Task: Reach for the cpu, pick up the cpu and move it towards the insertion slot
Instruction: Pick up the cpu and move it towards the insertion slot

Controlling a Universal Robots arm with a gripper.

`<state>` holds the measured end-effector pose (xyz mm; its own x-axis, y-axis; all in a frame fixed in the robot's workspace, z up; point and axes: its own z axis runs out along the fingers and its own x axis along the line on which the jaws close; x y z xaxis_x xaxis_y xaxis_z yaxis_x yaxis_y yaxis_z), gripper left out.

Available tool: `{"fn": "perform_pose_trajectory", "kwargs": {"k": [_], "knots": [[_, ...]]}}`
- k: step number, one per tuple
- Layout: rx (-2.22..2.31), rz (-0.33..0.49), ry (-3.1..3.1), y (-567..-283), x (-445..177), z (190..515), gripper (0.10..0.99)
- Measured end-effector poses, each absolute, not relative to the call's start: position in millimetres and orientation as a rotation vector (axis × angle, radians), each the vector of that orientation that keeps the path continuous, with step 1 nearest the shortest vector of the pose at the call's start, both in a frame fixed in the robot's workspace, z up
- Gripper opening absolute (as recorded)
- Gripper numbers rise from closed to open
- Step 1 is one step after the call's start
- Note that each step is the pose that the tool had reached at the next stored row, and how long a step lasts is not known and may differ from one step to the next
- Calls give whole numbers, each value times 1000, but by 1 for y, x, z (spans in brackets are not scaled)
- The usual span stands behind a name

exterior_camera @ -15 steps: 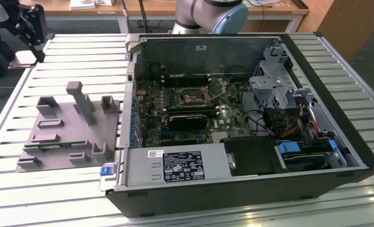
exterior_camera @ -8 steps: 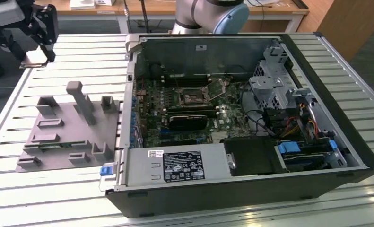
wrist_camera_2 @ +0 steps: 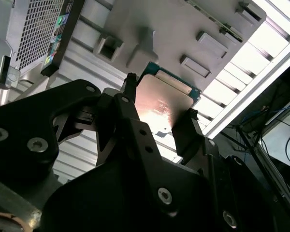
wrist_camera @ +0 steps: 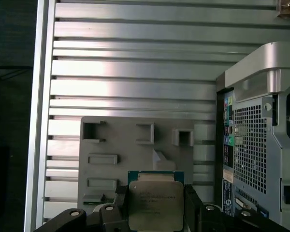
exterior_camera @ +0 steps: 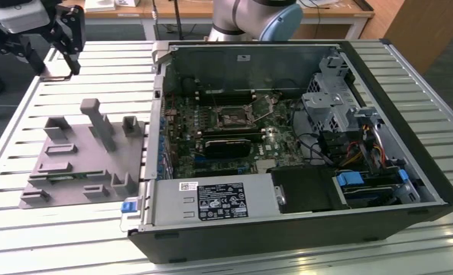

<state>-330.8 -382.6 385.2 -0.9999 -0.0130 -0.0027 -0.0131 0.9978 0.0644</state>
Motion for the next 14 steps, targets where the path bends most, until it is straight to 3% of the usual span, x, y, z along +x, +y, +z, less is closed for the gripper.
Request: {"fn": "perform_pose_trajectory", "kwargs": {"k": [14], "knots": [[-19, 101, 3137, -383, -283, 385, 545]]}}
